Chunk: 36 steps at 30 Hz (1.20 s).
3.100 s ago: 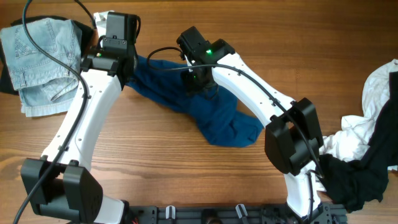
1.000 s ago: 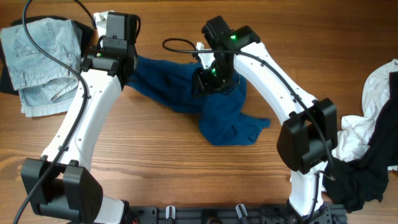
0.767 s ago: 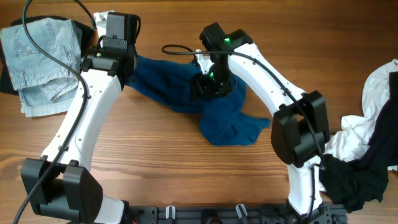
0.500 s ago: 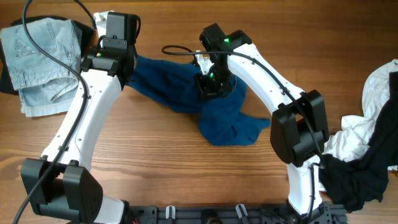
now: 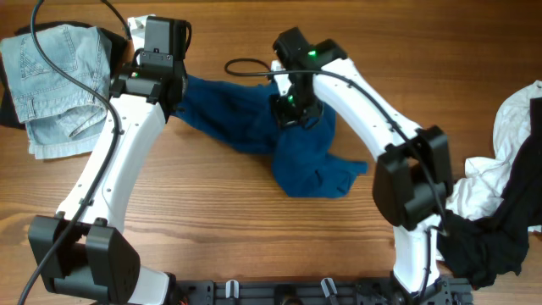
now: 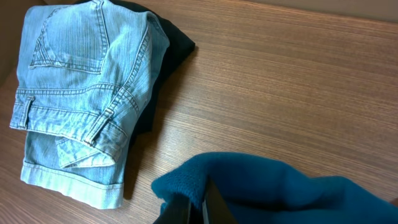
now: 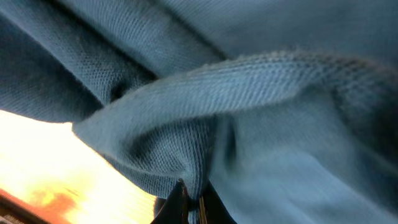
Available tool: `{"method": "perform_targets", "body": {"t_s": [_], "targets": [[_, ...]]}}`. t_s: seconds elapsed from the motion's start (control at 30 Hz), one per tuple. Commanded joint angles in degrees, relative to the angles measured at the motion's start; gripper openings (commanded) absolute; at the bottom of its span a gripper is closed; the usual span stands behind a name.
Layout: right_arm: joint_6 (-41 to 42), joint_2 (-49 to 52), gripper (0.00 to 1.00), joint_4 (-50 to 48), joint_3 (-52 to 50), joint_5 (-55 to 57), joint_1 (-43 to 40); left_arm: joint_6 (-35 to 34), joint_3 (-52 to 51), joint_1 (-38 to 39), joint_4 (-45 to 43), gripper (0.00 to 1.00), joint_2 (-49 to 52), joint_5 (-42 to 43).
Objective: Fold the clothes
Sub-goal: 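Pull the shirt toward the upper right with the right gripper, stretching it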
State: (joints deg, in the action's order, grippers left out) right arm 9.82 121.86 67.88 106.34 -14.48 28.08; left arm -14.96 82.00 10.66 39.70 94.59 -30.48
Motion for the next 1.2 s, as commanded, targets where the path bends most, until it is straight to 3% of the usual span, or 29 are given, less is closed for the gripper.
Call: {"method": "perform_targets", "body": {"t_s": [0.0,0.27,0.53,0.77,1.17], "targets": [[1.09,-8.20,0.04,1.20,5.62,4.20,-4.13,-0.33,0.72,-0.02,-0.02,0.04,-0.07,0.24],[2.12,-18.88,0.04,5.55,9.75,4.17,-13.53,-0.33,0.72,-0.02,-0.02,0.04,-0.09,0.26],[-0.46,-20.85,0.04,9.90,9.75,4.90,-21.73,-0.33,0.72,-0.02,0.11,0.04,-0.09,0.31],[-0.94,-20.85,0.04,2.89,10.21,6.62,-31.23,-0.55,0.74,-0.02,-1.53,0.04,-0.09,4.33],[-2.38,-20.85,0.04,-11.34,19.32,7.02,-39.04,-0.57,0.74,-0.02,-4.57,0.04,-0.09,8.22]]}}
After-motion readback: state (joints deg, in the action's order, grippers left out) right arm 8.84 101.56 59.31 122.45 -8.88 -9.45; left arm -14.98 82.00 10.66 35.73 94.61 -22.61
